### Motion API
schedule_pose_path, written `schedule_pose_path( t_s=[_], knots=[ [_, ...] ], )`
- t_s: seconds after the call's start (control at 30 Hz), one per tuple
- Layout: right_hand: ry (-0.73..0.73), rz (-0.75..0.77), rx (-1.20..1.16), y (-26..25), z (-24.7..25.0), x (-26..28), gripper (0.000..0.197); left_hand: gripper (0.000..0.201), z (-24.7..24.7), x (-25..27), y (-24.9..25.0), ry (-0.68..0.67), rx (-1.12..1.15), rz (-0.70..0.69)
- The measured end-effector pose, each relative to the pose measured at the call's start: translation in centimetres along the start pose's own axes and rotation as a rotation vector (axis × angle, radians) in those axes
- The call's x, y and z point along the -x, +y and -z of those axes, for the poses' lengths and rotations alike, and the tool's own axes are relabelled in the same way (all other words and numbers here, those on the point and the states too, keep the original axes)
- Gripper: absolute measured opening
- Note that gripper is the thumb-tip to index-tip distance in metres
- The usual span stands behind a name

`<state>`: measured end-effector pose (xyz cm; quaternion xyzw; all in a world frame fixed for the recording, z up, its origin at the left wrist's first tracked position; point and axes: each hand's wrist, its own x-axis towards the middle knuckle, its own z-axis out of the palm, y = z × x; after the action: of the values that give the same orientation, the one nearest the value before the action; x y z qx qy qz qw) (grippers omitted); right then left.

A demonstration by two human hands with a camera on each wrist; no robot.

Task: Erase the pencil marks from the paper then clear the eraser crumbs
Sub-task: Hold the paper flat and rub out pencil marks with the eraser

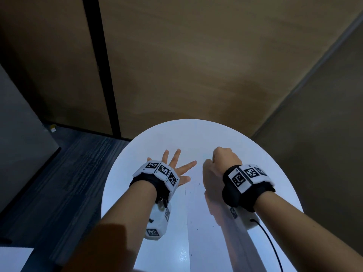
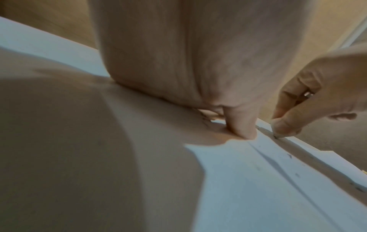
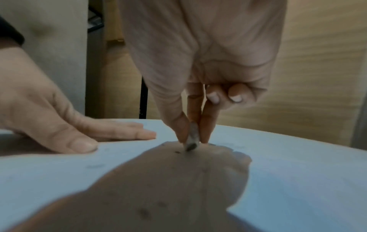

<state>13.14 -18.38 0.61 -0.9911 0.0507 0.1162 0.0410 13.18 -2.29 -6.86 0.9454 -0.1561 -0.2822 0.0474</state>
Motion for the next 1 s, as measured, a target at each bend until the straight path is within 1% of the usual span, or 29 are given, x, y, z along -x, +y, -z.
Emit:
schedule_pose_path(
  t_s=[0.07, 0.17, 0.23, 0.27, 0.33, 0.37, 0.4, 0.47, 0.53, 0.63, 0.7, 0.73, 0.77, 0.8, 0.87, 0.9, 0.93, 0.97, 1.0],
  knots=[
    [-0.015, 0.025, -0.06, -0.8, -0.1, -0.1, 0.017, 0.052, -0.1, -0.2, 0.0, 0.005, -0.012, 0.004],
    [-0.061, 0.073, -0.155, -2.6, -1.1, 0.0, 0.016, 0.059, -0.5, -0.6, -0.2, 0.007, -0.071, 0.024],
    [-0.045, 0.038, -0.129, -2.5, -1.1, 0.2, 0.012, 0.058, -0.7, -0.7, -0.3, 0.017, -0.051, 0.021],
    [-0.032, 0.014, -0.094, -2.1, -0.9, 0.3, 0.012, 0.055, -0.6, -0.5, -0.3, 0.021, -0.028, 0.011],
    [0.005, -0.028, -0.011, -1.1, -0.3, 0.4, 0.019, 0.052, -0.4, 0.0, -0.2, 0.023, -0.004, -0.004],
    [0.015, -0.03, -0.02, -0.9, -0.2, 0.2, 0.015, 0.051, -0.3, 0.1, -0.1, 0.025, -0.003, -0.008],
    [0.009, -0.012, -0.066, -1.1, -0.1, 0.2, 0.011, 0.051, -0.2, 0.1, -0.1, 0.025, -0.006, -0.006],
    [-0.027, 0.05, -0.199, -2.1, -0.6, 0.2, 0.014, 0.052, -0.1, 0.0, -0.1, 0.013, -0.031, 0.007],
    [-0.047, 0.07, -0.225, -2.7, -1.3, 0.2, 0.017, 0.053, -0.1, 0.0, -0.1, 0.0, -0.051, 0.014],
    [0.014, 0.006, -0.133, -1.7, -1.4, 0.2, 0.012, 0.051, 0.2, 0.3, -0.1, -0.007, -0.003, -0.003],
    [0.024, -0.056, -0.131, 0.0, -1.0, -0.2, 0.011, 0.053, 0.1, 0.6, -0.1, 0.005, 0.018, -0.012],
    [0.015, -0.091, -0.206, 1.1, -0.8, -0.4, 0.009, 0.054, 0.1, 0.6, -0.1, 0.016, 0.029, -0.019],
    [0.019, -0.125, -0.347, 2.1, -0.7, -0.6, 0.008, 0.055, 0.2, 0.7, -0.2, 0.022, 0.044, -0.028],
    [0.023, -0.169, -0.542, 3.1, -0.5, -0.6, 0.01, 0.056, 0.2, 0.7, -0.2, 0.024, 0.064, -0.033],
    [0.035, -0.275, -0.961, 4.5, -0.3, -0.3, 0.024, 0.056, 0.2, 0.8, -0.2, 0.019, 0.088, -0.024],
    [0.031, -0.312, -1.114, 4.9, -0.4, -0.1, 0.028, 0.054, 0.2, 0.8, 0.0, 0.015, 0.071, -0.01],
    [0.021, -0.326, -1.181, 5.1, -0.5, 0.1, 0.029, 0.052, 0.2, 0.9, 0.2, 0.013, 0.044, 0.006],
    [0.018, -0.317, -1.192, 5.2, -0.7, 0.0, 0.028, 0.051, 0.3, 0.8, 0.3, 0.01, 0.026, 0.02],
    [0.02, -0.291, -1.151, 5.0, -0.9, -0.1, 0.027, 0.052, 0.3, 0.8, 0.3, 0.004, 0.022, 0.025]
  ],
)
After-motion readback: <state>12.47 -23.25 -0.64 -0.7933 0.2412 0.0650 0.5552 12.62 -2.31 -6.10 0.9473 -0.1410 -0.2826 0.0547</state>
